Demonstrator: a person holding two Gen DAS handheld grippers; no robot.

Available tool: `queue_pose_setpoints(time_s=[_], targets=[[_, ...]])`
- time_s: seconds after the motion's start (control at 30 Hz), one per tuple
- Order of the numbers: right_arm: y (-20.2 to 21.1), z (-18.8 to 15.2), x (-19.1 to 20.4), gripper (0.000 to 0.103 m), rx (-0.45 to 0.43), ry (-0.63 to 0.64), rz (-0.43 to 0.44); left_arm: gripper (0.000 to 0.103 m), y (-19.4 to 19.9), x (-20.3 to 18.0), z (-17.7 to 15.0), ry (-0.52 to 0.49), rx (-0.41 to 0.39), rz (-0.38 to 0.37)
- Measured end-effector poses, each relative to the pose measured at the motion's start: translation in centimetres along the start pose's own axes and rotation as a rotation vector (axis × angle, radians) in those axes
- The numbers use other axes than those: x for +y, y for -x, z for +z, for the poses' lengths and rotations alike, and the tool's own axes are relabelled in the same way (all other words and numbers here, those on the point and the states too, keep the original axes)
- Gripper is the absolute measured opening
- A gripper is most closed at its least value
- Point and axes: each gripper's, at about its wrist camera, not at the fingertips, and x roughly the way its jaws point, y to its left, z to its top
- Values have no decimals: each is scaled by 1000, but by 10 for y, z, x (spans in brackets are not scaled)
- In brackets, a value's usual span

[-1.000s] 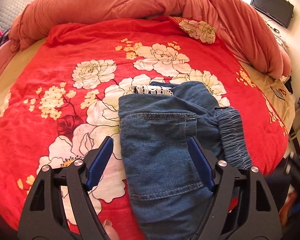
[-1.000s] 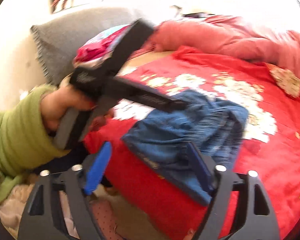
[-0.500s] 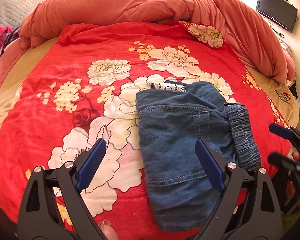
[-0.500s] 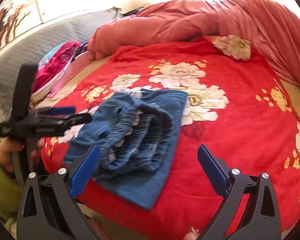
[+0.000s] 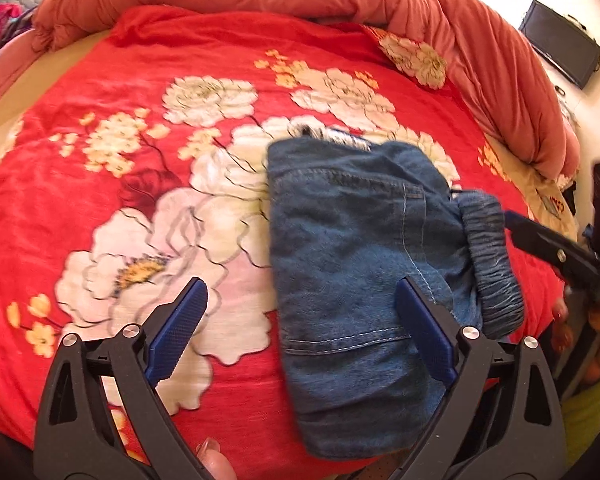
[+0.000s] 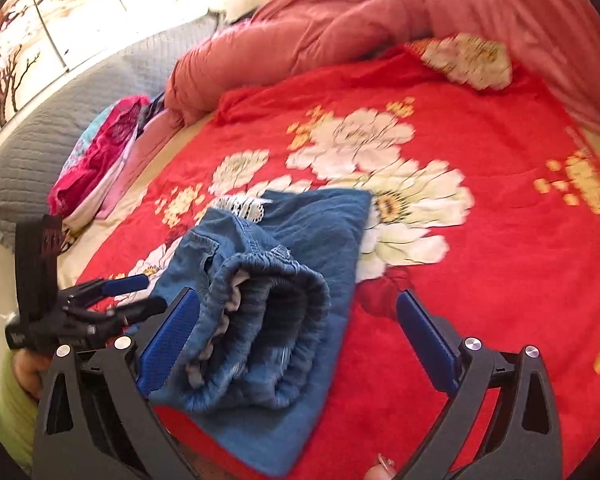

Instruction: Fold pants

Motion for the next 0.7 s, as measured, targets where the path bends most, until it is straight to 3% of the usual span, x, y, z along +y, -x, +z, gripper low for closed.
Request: queue_pose_setpoints(time_s=[0.27,0.3,0.37,0.43,0.47,0.57,0.7], targets=[[-50,8,-14,95,121,-38,109,75,-17,-6,0,23,18,-50],[-55,7,-15,92,122,-43,123,72,-19,-7,0,28,20,-56],[-58,6,-15,69,113,-43,141,64,-20,-7,2,38,21,-67],[-57,5,-13,58,101,-40,169,54,-22,-10,2,50,23,-79],[-55,5,-11,55,90,-31,165,47,-22,-12,3,50,23,-82],[-44,4,-4,48,42,-4,153,39,-16,-21,5,29,8,-66],[-25,11,13,45,-28,62,150,37,-3,-25,13,18,-20,-72]])
